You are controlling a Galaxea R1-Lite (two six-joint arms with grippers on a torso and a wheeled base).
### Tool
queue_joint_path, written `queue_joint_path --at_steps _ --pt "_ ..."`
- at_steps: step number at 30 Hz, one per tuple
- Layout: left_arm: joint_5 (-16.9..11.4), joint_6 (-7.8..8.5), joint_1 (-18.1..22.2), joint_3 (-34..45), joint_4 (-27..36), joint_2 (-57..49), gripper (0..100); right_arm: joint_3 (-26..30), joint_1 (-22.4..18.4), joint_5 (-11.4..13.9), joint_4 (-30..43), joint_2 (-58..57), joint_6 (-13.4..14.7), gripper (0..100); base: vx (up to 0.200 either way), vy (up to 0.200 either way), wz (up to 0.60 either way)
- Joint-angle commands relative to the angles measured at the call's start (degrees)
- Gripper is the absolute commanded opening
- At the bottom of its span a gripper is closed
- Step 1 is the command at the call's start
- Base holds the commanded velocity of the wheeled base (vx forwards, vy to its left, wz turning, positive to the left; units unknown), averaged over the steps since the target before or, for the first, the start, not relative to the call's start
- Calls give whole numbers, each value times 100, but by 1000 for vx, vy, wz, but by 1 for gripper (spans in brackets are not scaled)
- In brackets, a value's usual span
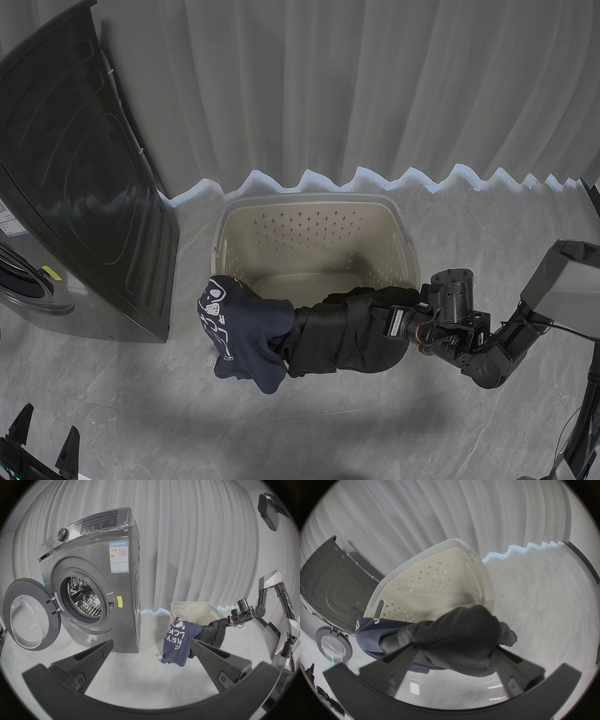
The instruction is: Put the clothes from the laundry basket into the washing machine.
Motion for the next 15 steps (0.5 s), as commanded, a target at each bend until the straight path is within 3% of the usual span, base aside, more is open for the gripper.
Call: queue_joint_path --at_steps 1,15 --pt "0 -6 0 92 5 -77 100 31 52 -75 15 -3 106 0 0 0 0" --pt "9 -15 0 92 -4 -77 100 329 553 -92 68 -521 475 0 0 0 0"
